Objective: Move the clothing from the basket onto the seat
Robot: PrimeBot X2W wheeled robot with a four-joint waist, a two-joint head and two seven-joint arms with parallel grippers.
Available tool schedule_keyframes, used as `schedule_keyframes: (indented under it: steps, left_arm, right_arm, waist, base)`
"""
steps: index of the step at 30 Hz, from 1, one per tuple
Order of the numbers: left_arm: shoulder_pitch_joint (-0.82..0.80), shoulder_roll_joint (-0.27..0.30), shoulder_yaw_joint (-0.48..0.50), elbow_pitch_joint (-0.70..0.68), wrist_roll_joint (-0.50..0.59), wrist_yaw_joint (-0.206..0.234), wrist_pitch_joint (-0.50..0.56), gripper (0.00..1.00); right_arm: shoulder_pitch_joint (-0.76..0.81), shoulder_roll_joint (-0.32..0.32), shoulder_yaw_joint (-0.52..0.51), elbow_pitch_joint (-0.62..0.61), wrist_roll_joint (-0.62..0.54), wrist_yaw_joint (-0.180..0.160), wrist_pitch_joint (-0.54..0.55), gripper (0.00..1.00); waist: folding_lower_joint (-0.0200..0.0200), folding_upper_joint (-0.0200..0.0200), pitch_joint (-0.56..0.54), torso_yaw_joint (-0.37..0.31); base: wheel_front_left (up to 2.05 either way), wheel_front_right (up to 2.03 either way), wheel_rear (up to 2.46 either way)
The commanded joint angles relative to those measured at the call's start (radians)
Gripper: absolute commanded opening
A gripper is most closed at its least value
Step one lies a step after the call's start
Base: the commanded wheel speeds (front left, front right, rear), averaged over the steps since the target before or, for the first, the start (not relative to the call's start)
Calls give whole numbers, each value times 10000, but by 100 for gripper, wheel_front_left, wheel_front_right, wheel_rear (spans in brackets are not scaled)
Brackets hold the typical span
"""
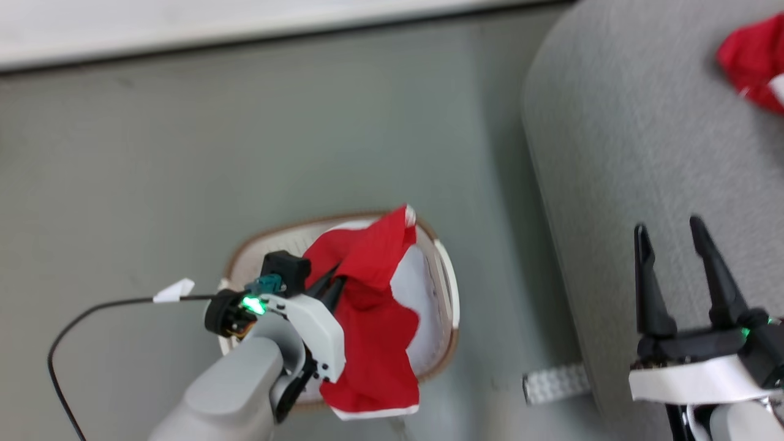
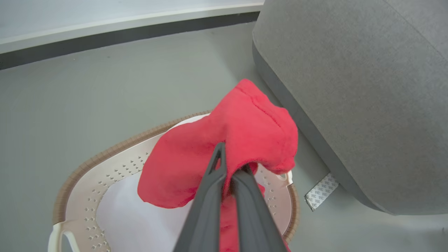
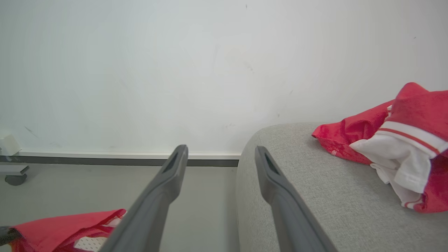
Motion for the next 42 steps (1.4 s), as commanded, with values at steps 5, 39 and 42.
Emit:
schedule_keyframes:
  steps: [5,39,42]
  left_arm:
    - [791,171,283,-932,-276,524,-140,0]
    - [2455,2548,1153,-8296,-785,3468,1486,0]
    - [2442,2566,1131,-8363,-777,3495,1499,0]
  right_arm:
    - [815,-23,47,404,21,-22,-1,100]
    - [1883,-21,632,898,74,-22,-1,100]
    - [1772,-20,949,927,-80,-22,-1,100]
  waist:
    - [1,0,-2780,597]
    - [1,0,-4612,758]
    - [1,0,-4568,747]
  base:
    - [0,0,0]
    - [0,0,0]
    - [0,0,0]
